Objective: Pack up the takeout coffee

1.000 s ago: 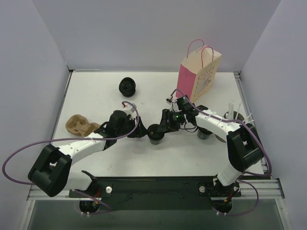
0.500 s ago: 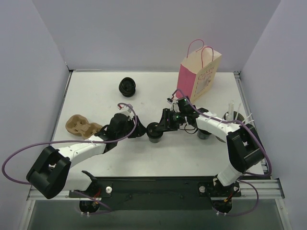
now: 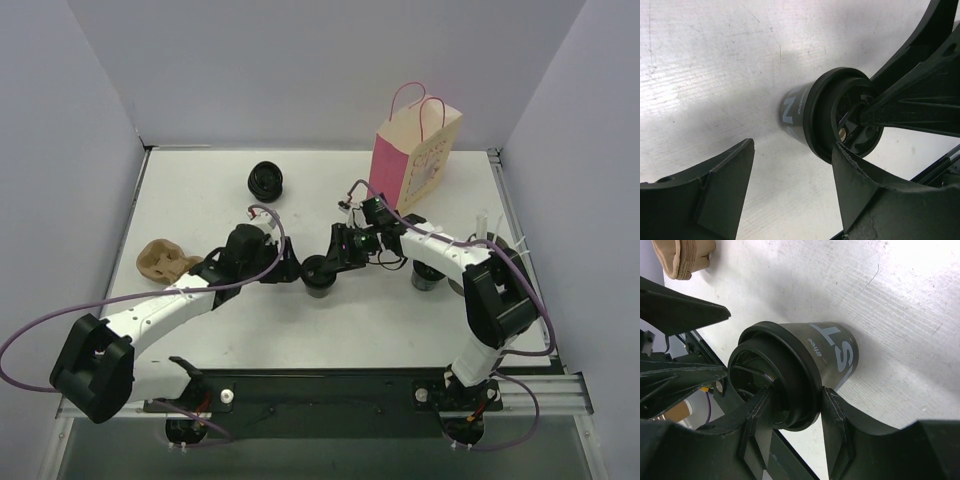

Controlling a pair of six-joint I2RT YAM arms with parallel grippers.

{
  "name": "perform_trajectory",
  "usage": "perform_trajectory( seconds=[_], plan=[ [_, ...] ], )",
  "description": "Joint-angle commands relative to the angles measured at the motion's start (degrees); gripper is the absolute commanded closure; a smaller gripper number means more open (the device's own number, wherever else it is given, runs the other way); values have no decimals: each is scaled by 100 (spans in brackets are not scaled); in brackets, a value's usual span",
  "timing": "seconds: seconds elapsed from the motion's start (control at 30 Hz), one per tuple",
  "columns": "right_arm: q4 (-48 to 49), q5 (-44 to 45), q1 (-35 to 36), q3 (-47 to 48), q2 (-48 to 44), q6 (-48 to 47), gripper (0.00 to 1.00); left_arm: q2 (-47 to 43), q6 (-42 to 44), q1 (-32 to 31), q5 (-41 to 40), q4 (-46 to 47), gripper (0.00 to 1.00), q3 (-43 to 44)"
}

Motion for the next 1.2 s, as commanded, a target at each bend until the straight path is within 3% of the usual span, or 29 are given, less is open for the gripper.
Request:
perform_trajectory(
  seconds=[0.0,0.27,0.57,0.87,1.17],
  plan=[
    [-1116,600,88,-39,461,-590,71,39,334,210,302,-143,27,346],
    [-1221,635,201,-30,338,-494,71,215,334,685,733,59,31,284],
    [-1230,705,351,84,470,-362,71,347,255,712,1129,795,31,-32],
    [-1212,776,369,49,505,-344,71,760,255,712,944,754,32,-76],
    [-958,873,342,-144,593,-265,71,962,220,703,206,121,35,-94]
  ],
)
